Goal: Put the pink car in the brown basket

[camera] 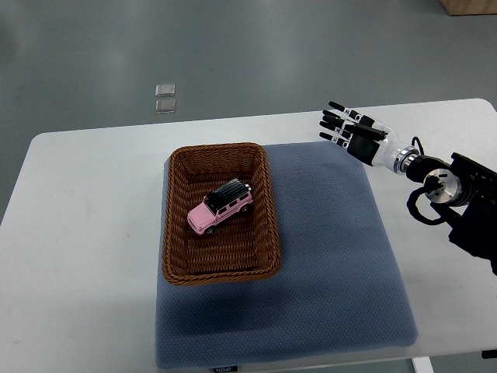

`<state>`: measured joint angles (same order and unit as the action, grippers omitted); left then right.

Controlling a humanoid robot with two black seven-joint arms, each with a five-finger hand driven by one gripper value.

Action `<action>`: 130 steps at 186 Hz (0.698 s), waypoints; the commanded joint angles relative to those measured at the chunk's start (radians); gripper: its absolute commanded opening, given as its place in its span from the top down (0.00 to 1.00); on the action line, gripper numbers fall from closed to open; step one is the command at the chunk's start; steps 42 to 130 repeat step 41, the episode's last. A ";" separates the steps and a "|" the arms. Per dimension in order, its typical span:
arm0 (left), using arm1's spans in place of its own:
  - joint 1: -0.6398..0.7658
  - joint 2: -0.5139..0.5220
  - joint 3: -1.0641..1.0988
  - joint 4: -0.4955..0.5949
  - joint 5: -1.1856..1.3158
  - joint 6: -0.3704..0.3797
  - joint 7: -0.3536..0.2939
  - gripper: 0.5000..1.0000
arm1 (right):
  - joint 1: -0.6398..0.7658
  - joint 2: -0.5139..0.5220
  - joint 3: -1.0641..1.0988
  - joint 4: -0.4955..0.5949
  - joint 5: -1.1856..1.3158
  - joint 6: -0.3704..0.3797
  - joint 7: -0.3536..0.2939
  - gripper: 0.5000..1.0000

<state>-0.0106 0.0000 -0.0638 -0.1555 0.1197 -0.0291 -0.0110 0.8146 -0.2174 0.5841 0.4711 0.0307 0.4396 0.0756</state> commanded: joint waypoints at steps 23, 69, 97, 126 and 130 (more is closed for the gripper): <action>0.000 0.000 -0.001 -0.001 0.000 0.000 0.000 0.00 | -0.005 0.000 -0.001 0.000 -0.012 0.001 0.033 0.17; 0.000 0.000 0.001 0.001 0.000 0.000 0.000 0.00 | -0.005 0.000 0.000 0.000 -0.012 0.001 0.033 0.17; 0.000 0.000 0.001 0.001 0.000 0.000 0.000 0.00 | -0.005 0.000 0.000 0.000 -0.012 0.001 0.033 0.17; 0.000 0.000 0.001 0.001 0.000 0.000 0.000 0.00 | -0.005 0.000 0.000 0.000 -0.012 0.001 0.033 0.17; 0.000 0.000 0.001 0.001 0.000 0.000 0.000 0.00 | -0.005 0.000 0.000 0.000 -0.012 0.001 0.033 0.17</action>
